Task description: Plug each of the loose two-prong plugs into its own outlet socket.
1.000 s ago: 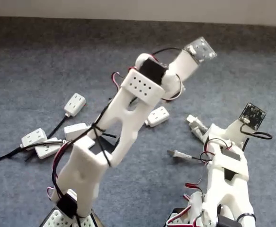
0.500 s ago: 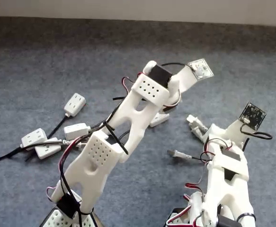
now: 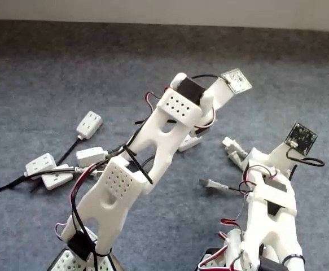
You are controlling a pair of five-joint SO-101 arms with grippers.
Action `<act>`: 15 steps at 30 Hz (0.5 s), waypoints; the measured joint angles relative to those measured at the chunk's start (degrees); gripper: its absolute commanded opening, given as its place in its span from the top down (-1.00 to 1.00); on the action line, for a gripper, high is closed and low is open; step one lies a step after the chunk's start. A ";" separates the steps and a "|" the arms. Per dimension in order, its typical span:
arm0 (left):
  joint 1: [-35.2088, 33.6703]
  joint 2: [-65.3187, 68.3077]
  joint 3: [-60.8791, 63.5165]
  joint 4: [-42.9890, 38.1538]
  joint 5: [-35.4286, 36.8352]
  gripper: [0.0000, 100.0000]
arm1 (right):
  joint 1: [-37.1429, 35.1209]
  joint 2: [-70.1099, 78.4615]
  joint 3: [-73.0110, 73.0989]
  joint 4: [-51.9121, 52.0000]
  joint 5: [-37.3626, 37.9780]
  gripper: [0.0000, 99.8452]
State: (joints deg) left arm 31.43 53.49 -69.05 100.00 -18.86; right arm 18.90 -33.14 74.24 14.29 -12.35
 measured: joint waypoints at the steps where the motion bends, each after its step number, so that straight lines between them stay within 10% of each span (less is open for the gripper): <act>1: 0.00 0.00 0.00 0.00 0.18 0.99 | 0.00 0.00 0.00 0.00 0.00 0.99; 15: 0.09 4.13 -1.85 0.00 0.26 0.99 | 0.00 0.00 0.00 0.00 0.00 0.99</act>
State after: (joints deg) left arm 31.52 57.63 -70.90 100.00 -18.59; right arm 18.90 -33.14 74.24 14.29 -12.35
